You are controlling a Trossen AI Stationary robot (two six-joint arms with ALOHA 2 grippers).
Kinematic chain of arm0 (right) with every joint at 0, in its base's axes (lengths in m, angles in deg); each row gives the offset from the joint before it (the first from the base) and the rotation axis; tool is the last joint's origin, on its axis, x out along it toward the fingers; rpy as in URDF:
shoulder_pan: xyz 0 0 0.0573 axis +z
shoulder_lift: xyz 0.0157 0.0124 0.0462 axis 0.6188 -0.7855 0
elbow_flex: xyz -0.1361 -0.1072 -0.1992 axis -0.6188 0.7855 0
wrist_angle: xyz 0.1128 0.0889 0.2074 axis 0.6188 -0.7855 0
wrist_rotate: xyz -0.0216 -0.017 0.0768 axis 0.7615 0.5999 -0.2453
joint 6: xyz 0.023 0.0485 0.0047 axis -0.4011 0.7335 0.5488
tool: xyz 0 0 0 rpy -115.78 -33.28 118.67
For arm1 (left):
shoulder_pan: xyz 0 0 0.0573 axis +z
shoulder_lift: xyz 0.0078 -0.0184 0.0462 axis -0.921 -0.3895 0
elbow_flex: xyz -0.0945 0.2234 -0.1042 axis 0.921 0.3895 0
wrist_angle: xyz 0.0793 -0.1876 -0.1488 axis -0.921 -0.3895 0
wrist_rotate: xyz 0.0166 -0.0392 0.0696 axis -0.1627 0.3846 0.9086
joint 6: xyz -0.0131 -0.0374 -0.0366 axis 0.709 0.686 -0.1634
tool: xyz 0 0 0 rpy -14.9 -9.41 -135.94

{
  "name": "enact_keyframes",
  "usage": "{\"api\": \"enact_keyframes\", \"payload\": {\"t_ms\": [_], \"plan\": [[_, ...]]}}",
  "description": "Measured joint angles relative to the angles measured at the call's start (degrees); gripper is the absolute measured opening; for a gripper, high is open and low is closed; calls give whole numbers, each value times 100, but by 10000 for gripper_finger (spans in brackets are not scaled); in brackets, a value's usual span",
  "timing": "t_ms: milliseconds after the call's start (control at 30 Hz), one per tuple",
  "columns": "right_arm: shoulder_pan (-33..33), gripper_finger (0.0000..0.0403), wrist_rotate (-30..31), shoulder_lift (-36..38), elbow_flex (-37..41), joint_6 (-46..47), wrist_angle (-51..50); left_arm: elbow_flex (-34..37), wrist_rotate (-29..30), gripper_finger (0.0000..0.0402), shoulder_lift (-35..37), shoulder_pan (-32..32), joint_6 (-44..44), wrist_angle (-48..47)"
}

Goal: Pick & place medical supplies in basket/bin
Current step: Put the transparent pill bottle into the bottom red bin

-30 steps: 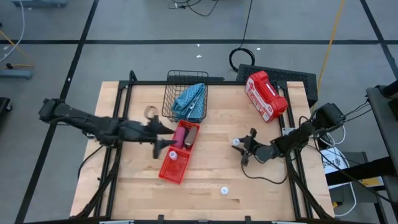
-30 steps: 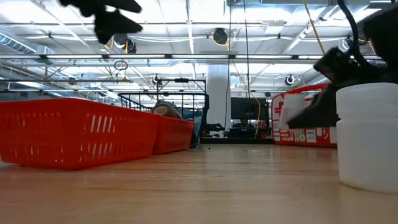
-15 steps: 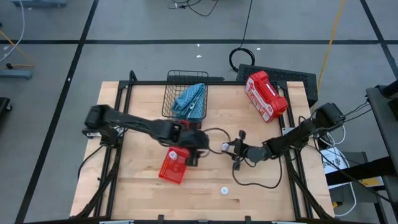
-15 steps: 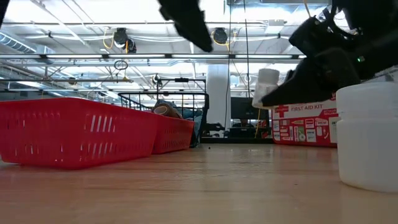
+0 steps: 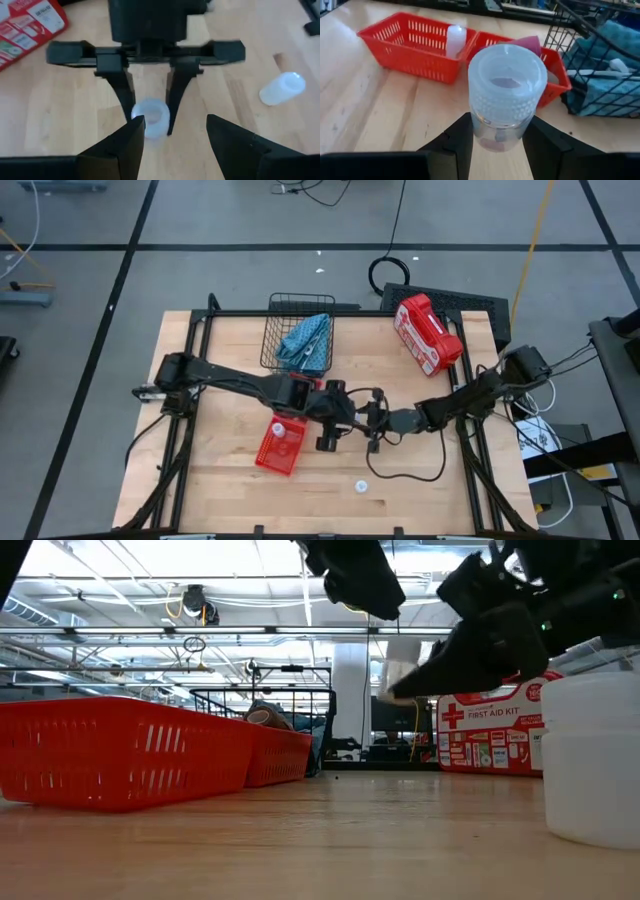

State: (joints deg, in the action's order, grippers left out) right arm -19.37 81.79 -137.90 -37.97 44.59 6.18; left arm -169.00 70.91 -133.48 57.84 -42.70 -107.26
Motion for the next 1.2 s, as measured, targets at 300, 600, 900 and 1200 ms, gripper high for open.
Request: {"api": "enact_keyframes", "payload": {"t_ms": [300, 600, 900, 1200], "plan": [[-62, 135, -261, -553, -149, -320, 274, 2, -302, 223, -60, 249, 73, 129], [-69, 135, -259, -718, -400, -517, 318, 7, -442, 223, -325, 298, 69, -212], [-66, 135, -253, -719, -402, -582, 410, 4, -545, 223, -309, 273, 69, -308], [-86, 135, -238, -714, -398, -578, 474, 4, -839, 223, -312, 267, 65, -378]]}}
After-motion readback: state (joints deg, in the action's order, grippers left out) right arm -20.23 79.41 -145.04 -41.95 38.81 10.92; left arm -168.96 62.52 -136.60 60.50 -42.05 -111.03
